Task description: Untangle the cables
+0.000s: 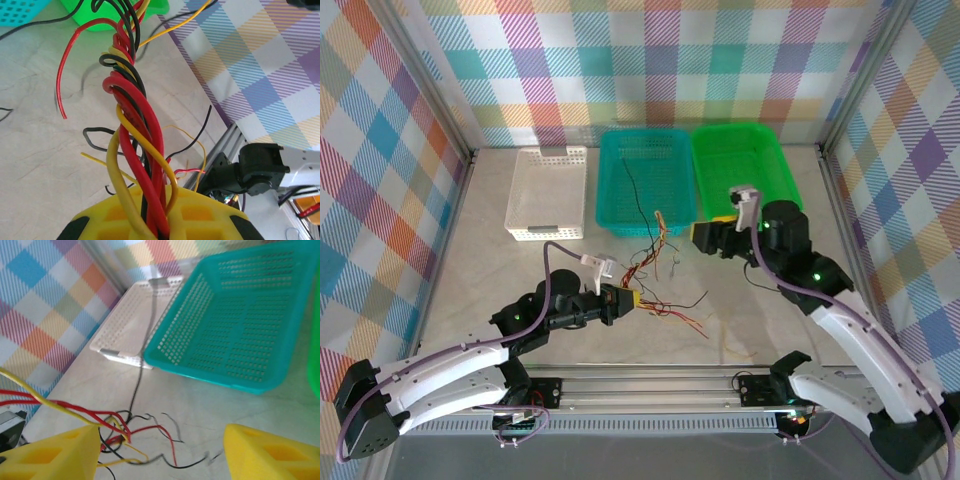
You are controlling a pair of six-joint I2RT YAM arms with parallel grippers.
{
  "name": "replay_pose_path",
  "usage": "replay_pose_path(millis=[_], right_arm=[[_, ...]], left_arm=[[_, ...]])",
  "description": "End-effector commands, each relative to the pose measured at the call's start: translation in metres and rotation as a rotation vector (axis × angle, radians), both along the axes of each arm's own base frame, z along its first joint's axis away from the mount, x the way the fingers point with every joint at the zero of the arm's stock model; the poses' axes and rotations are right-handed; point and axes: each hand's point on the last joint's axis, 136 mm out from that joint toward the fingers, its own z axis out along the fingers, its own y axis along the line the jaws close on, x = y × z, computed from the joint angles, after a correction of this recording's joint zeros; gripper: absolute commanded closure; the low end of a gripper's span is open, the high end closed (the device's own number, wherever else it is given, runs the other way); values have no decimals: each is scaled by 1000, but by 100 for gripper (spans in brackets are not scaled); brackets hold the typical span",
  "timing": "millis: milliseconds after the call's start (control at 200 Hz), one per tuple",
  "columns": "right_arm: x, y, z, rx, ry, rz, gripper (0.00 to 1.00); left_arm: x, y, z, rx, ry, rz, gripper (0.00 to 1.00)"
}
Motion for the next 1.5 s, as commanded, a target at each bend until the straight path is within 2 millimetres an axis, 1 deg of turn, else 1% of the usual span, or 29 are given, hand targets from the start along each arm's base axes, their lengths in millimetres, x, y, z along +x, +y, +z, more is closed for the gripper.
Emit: replay_pose_path(millis=[0,65,145,210,310,445,590,705,820,1050,1135,1230,1410,1495], right_arm=[[-15,1,-1,82,51,23,34],[-27,17,-1,150,96,123,35],[-45,40,-3,256,150,287,43],[-56,55,-8,315,172,382,47],[-66,66,-25,291,173,425,48],[-73,79,-37,303,173,462,47],[-65,95,-57,288,214,446,47],[-49,105,-71,281,247,390,48],[-31,110,-76,279,249,328,50],[-8,117,-86,266,261,258,55],[-4,122,-86,287,265,255,56],[-3,124,-79,321,249,266,56],[-14,115,-63,346,175,291,50],[-19,114,-57,351,165,309,49]], left_arm=[[2,1,10,-30,-12,31,100],[2,0,16,-49,-13,31,100],[4,-1,21,-62,-15,37,100],[5,-1,24,-73,-12,44,100],[7,-1,27,-96,0,63,100],[11,-2,31,-136,18,90,100],[12,-10,37,-172,33,73,100],[10,-17,40,-200,42,44,100],[7,-19,40,-205,43,21,100],[-1,-21,39,-222,39,-16,100],[-4,-24,37,-217,39,-32,100],[-7,-25,33,-204,41,-43,100],[-8,-18,26,-185,34,-23,100],[-8,-17,26,-188,30,-21,100]])
